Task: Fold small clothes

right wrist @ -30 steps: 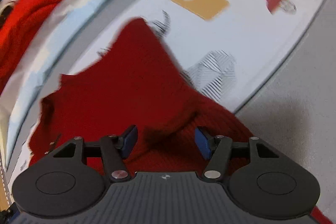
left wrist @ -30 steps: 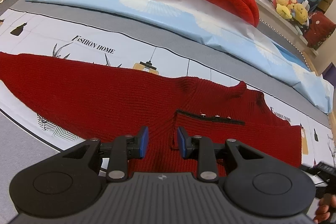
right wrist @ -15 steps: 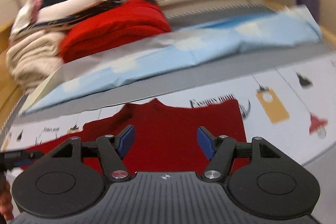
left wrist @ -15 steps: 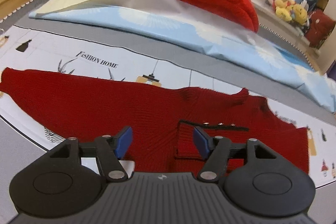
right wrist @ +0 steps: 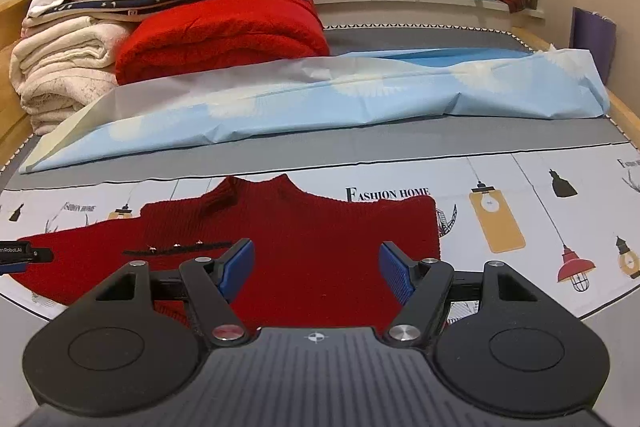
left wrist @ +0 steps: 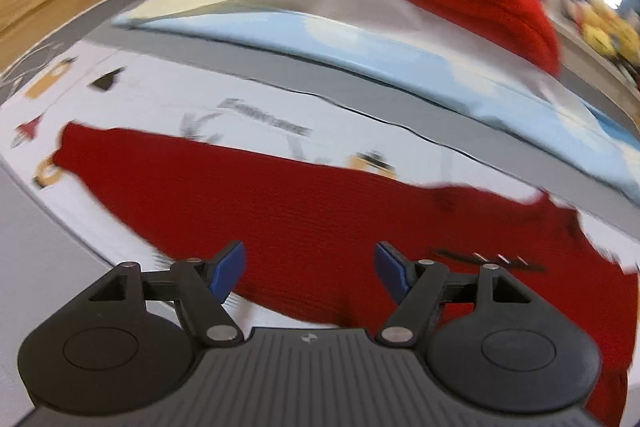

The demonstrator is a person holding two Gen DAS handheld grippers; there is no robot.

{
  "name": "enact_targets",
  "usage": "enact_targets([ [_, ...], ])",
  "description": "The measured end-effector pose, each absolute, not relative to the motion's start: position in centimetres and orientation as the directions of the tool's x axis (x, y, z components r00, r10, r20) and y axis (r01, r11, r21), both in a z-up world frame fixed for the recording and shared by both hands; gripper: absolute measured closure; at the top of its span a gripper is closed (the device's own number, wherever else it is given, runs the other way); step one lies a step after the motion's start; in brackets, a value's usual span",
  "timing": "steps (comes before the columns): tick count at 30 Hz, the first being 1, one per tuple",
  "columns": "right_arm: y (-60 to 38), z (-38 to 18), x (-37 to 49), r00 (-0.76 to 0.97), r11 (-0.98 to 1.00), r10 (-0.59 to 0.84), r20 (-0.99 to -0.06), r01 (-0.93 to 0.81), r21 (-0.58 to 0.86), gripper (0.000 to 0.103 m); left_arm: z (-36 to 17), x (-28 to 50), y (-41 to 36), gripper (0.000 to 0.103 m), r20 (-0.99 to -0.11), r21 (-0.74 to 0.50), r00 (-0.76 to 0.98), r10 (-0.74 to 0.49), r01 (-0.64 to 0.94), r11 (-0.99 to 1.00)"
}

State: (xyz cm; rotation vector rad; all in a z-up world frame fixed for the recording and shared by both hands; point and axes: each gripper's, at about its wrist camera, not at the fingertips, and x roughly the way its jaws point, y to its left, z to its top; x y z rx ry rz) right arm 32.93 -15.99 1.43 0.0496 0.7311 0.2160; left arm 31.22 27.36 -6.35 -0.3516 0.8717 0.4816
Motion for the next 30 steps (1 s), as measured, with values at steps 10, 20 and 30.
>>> enact_targets([
  [10, -16.9, 1.0, 33.9, 0.702, 0.978, 0.209, -0.681, -0.154, 0.142, 0.034, -10.0, 26.5, 42.2, 0.092, -0.814, -0.328, 0.509, 0.281, -0.801, 0.501],
  [20, -16.5, 0.5, 34.3, 0.692, 0.973, 0.229, -0.685, -0.19, 0.134, 0.066, -14.2, 25.3, 46.9, 0.056, -0.79, -0.506, 0.582, 0.191, -0.796, 0.332],
  [30, -15.7, -0.9, 35.5, 0.639, 0.969, 0.248, -0.728, -0.165, 0.185, 0.065, -14.4, 27.0, 45.1, 0.098, -0.82, -0.347, 0.487, 0.301, -0.841, 0.416],
])
